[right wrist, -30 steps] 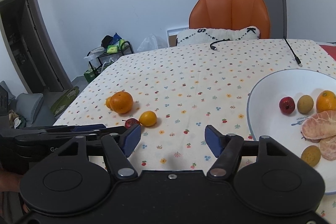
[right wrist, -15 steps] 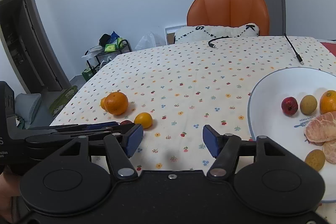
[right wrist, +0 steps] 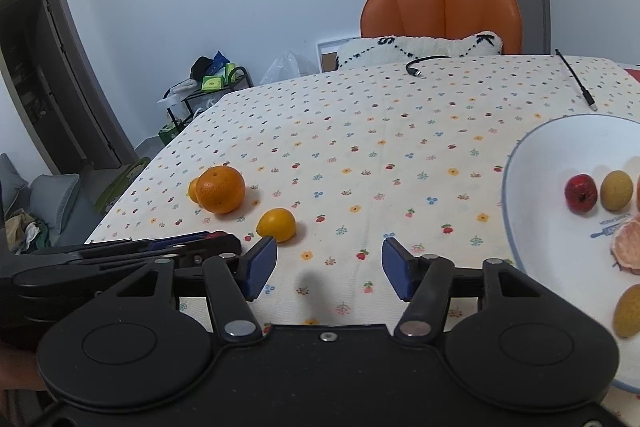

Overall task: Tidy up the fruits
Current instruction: 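Grasp the red plum with the left tool while the right tool grasps the small yellow orange, then carry the red plum in the left tool while the right tool carries the yellow orange to the plate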

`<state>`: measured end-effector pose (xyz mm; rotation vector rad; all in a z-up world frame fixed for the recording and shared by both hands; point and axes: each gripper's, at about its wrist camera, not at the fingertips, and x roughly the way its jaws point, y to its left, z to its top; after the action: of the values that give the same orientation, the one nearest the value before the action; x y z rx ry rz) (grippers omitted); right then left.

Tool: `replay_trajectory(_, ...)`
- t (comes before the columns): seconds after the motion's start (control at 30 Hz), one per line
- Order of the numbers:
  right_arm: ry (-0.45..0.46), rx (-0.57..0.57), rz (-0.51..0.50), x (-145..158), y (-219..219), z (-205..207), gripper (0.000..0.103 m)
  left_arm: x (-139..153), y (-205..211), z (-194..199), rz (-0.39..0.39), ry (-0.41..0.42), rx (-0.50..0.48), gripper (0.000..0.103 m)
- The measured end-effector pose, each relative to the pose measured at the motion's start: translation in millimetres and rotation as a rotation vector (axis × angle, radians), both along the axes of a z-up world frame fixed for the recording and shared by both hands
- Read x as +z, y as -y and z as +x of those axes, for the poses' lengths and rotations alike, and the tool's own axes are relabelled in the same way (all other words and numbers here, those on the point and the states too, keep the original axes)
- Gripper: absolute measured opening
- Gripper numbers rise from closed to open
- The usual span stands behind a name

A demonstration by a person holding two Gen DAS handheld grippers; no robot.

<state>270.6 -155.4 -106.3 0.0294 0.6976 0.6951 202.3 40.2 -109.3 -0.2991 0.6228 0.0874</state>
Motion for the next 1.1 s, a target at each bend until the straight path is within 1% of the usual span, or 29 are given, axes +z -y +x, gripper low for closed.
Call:
replay_trajectory(0.47, 0.008, 0.031, -0.013, -3, -28, 5, 0.058, 2, -28, -18, -0.016, -0.002, 0.086, 0.023)
replay_trajectory(0.67, 0.014, 0.037, -0.03, -4, -42, 9, 0.054, 4, -35, -20, -0.026, 0.007, 0.098, 0.023)
replay_trajectory(0.73, 0.018, 0.043, -0.034, -4, -46, 10, 0.05, 5, -34, -20, -0.023, 0.009, 0.095, 0.023)
replay_trajectory(0.77, 0.021, 0.044, -0.038, -5, -48, 10, 0.045, 5, -34, -19, -0.022, 0.01, 0.094, 0.023)
replay_trajectory(0.83, 0.031, 0.046, -0.047, -5, -51, 9, 0.034, 4, -32, -18, -0.025, 0.009, 0.091, 0.023)
replay_trajectory(0.87, 0.028, 0.054, -0.044, -5, -52, 9, 0.026, 5, -31, -17, -0.025, 0.008, 0.089, 0.023)
replay_trajectory(1.1, 0.017, 0.05, -0.008, -1, -37, 5, 0.025, 9, -19, -15, -0.026, 0.021, 0.065, 0.023)
